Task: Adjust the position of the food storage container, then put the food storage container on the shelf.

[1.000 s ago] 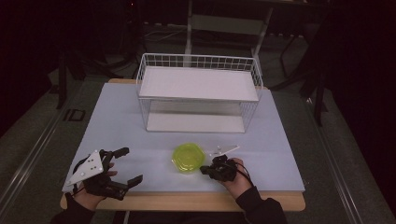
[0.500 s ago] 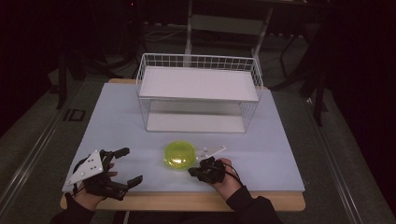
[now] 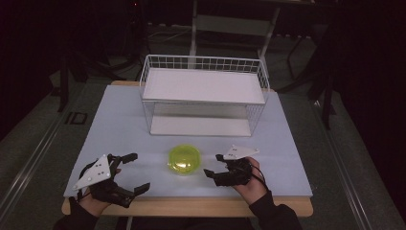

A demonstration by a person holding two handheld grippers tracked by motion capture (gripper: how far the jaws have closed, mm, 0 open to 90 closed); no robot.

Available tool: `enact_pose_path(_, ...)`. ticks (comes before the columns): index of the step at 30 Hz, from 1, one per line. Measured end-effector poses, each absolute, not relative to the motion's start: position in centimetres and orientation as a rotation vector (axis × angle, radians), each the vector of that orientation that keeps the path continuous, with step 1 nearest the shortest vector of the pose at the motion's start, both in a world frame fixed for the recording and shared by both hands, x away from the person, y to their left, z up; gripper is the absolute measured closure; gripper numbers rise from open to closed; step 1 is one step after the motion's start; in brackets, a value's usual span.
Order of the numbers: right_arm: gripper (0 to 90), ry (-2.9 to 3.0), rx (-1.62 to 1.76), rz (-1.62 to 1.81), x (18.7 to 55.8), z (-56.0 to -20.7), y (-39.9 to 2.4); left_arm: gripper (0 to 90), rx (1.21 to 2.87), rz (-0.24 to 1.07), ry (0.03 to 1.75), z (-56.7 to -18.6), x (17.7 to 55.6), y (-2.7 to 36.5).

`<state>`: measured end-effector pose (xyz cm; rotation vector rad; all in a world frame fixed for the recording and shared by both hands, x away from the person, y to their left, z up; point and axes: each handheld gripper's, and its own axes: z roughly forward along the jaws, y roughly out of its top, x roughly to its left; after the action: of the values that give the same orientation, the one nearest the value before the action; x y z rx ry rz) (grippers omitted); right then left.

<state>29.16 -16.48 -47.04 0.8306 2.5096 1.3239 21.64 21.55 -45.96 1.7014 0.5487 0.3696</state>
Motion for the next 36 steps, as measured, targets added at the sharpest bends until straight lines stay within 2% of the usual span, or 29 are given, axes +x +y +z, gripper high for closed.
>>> enact_pose_path(4, 11.9, 2.470, 0.807, 1.371, 29.1, -45.8, -17.1, 1.7, 1.710, 0.290, 0.596, -45.1, 22.1, 21.2)
enact_pose_path(12, 16.6, 2.423, 0.786, 1.372, 29.4, -42.9, -17.3, 1.7, 1.760, 0.226, 0.617, -43.9, 23.5, 20.7)
enact_pose_path(16, 15.5, 2.419, 0.779, 1.408, 30.3, -42.4, -16.9, 1.7, 1.759, 0.228, 0.662, -43.2, 24.9, 20.0)
enact_pose_path(22, 17.2, 2.457, 0.892, 1.394, 31.7, -42.6, -15.9, 1.8, 1.774, 0.175, 0.713, -43.3, 26.7, 18.5)
enact_pose_path(24, 15.5, 2.491, 0.998, 1.439, 32.7, -43.2, -15.4, 5.5, 1.775, 0.173, 0.736, -43.9, 27.5, 17.8)
enact_pose_path(29, 14.0, 2.515, 1.112, 1.415, 33.8, -44.7, -14.4, 7.5, 1.780, 0.139, 0.818, -45.0, 28.5, 17.3)
enact_pose_path(32, 25.3, 2.531, 1.168, 1.374, 34.3, -45.5, -14.2, 8.3, 1.795, 0.108, 0.871, -45.9, 29.1, 16.9)
enact_pose_path(36, 31.7, 2.553, 1.278, 1.392, 35.0, -46.5, -14.2, 12.6, 1.771, 0.051, 0.979, -47.2, 30.0, 16.8)
